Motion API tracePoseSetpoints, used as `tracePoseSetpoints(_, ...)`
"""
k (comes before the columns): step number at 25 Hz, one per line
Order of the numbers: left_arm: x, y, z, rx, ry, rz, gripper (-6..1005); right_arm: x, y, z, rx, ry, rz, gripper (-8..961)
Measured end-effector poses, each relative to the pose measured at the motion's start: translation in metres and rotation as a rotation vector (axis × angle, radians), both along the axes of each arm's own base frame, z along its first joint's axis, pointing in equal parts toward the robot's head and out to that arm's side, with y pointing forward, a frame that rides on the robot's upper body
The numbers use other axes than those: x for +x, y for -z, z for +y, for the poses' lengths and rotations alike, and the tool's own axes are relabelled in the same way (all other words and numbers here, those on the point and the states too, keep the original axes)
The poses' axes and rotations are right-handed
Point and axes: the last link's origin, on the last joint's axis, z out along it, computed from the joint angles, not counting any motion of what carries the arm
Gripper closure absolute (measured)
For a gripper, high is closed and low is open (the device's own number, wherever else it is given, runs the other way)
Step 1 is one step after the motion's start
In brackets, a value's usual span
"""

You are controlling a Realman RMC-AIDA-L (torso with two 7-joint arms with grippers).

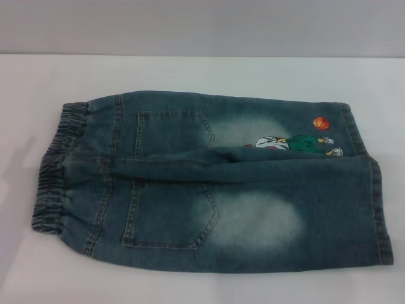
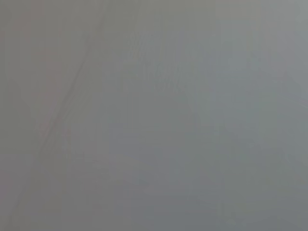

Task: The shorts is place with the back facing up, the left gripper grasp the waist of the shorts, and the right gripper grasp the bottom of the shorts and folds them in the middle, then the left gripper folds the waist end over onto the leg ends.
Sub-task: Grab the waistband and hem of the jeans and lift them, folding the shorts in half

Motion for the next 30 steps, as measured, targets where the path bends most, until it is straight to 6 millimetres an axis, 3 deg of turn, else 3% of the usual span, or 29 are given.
tracePoseSetpoints(18,0.0,0.003,0.004,-0.12,0.035,-0.107,264,0.002,0.003,0.009,-0.035,0.03,-0.003,220)
tracePoseSetpoints(26,0.016,0.004,0.018,-0.223,0.146,-0.118,264,-0.001,0.004,0.017,-0.049,0.024,-0.005,219)
tracePoseSetpoints(30,0.037,0.007,0.031,-0.361,0.284,-0.07,264,-0.003,0.004,0.02,-0.049,0.018,-0.006,217)
